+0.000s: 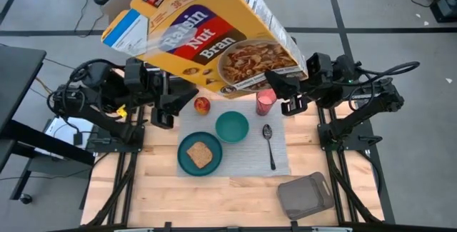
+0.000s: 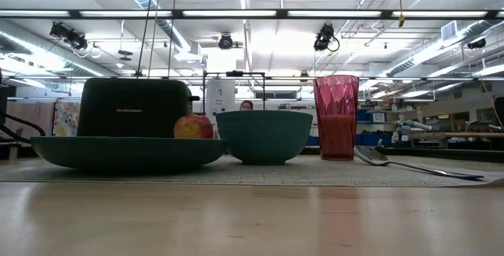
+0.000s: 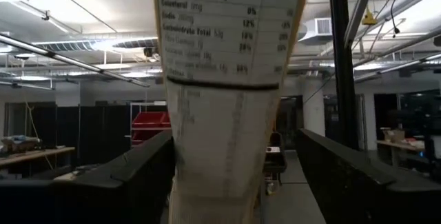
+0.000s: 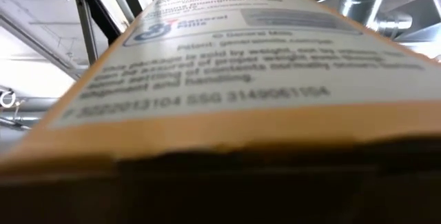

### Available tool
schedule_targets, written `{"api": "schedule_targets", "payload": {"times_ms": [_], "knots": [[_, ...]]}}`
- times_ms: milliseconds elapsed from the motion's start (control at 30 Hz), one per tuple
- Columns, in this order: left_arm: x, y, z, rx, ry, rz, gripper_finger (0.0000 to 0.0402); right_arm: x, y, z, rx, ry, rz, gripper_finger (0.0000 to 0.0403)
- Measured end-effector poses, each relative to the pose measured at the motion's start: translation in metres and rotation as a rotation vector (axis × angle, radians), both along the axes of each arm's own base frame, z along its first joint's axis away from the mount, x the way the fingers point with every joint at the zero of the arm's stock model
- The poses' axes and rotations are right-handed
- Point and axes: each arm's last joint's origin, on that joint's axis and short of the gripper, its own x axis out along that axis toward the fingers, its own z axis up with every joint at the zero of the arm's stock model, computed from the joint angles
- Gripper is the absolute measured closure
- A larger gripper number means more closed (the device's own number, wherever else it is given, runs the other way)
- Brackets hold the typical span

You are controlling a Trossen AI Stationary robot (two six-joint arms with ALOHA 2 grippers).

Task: Arrange a breakfast setting
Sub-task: Pour the cereal from the yellow cereal box into the green bowl

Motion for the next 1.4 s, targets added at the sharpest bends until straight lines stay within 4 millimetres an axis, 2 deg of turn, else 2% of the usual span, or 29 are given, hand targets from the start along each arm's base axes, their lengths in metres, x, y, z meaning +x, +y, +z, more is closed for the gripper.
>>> {"api": "schedule_targets", "payload": {"times_ms": [233,333,433,633,833,1000,1167,1400], "knots": [[-0.011,0.002,-0.001,0.011,0.065,0.006,0.0099,-0.005,-0.002,0.004,-0.003,-0.026,-0.010,0.0197],[-0.018,0.004,-0.006,0.017,0.143,0.018,0.0099,-0.015,-0.004,0.006,0.000,-0.024,-0.025,0.0197],[-0.027,0.006,-0.011,-0.015,0.229,0.007,0.0099,-0.026,-0.006,0.000,0.010,0.031,-0.042,0.0197],[-0.047,0.014,-0.026,-0.137,0.420,0.046,0.0099,-0.061,-0.010,-0.028,0.056,0.145,-0.043,0.0197],[-0.065,0.020,-0.048,-0.319,0.626,0.103,0.0099,-0.100,-0.015,-0.073,0.122,0.316,-0.020,0.0197],[-0.084,0.025,-0.063,-0.498,0.756,0.140,0.0099,-0.133,-0.019,-0.103,0.162,0.388,0.013,0.0197],[-0.089,0.026,-0.068,-0.543,0.788,0.156,0.0099,-0.154,-0.021,-0.129,0.157,0.482,0.048,0.0197],[-0.088,0.027,-0.067,-0.516,0.789,0.163,0.0099,-0.176,-0.022,-0.142,0.121,0.578,0.113,0.0198]]}}
